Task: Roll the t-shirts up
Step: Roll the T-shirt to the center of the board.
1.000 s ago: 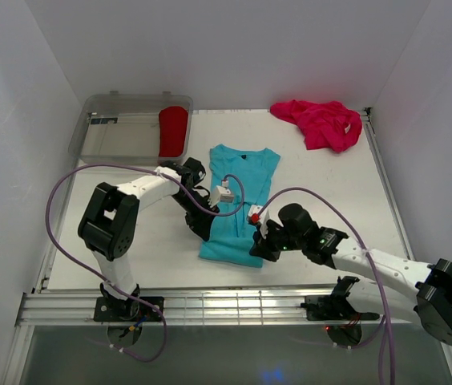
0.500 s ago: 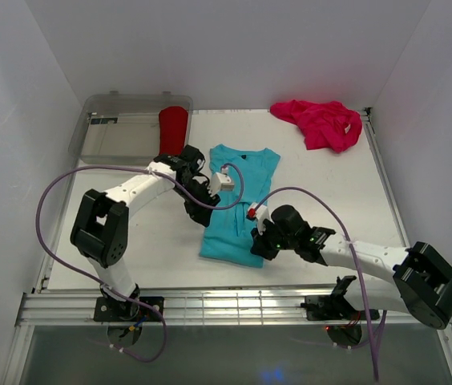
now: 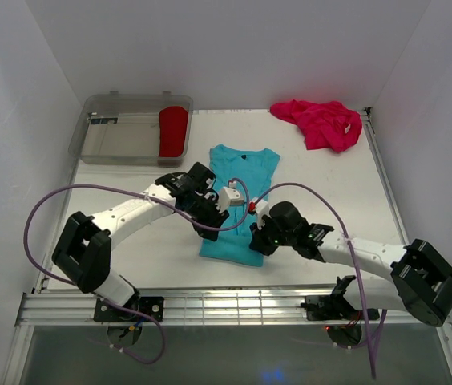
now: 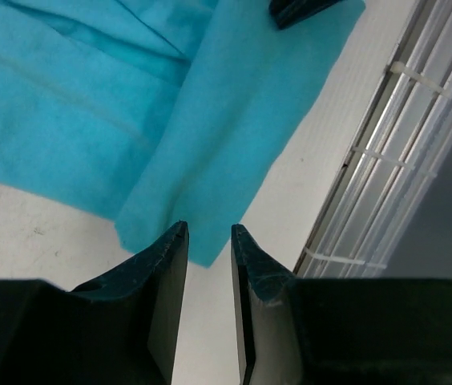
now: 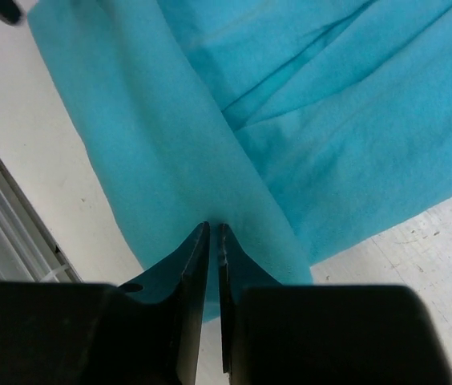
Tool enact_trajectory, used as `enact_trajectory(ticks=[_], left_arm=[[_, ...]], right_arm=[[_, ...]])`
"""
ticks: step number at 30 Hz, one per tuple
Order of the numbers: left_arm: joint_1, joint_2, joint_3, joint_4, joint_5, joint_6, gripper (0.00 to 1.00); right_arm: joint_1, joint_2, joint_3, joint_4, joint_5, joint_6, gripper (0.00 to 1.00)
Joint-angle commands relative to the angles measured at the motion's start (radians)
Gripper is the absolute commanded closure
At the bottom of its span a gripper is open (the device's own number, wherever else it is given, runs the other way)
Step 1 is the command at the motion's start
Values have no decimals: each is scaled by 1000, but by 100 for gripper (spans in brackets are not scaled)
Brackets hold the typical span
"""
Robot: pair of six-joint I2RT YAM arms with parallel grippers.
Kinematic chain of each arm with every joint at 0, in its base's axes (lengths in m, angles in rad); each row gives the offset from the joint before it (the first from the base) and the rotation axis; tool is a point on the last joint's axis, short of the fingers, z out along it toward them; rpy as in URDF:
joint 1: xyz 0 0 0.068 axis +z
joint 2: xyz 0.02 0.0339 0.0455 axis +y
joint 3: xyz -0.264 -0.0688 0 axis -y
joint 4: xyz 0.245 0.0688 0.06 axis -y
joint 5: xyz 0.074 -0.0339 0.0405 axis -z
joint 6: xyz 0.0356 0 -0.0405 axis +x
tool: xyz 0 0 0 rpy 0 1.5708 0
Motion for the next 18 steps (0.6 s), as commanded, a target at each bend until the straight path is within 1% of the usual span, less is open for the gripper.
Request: enact_trajectory(ticks=[1,5,7,10,11,12,13,15,16,17,18], left_arm=[[-7,25,-29,89,-62,-60,63],[0,42,-123,172,-95,-48,63],[7,53,-134,206,-87,-83,63],[8,49,-111,216,-53,-88,63],[11,42,-108,224,-47,-88,63],[14,39,-109,238,-44,-91,63],[29,39,-109,239,-35,-94,63],[46,48,-106,238,-17,-99,62],[65,55,-106,235,-13,-99,62],[75,55,-103,230,-13,-94,62],[83,53,-99,224,-12,-88,62]], right_arm=[[-6,-52,44,-5,-22,-22,85],[-6,-155,11,-25,-2,-65,81],[3,-204,-6,-48,21,-128,80],[37,-248,-13,-129,29,-275,73],[49,-261,-19,-139,32,-312,68],[64,-286,-20,-151,42,-378,66],[95,-300,-25,-153,50,-409,64],[132,-334,-48,-146,100,-453,56],[171,-342,-57,-133,116,-485,53],[193,-347,-68,-127,136,-495,45],[215,-344,-88,-119,180,-499,43]])
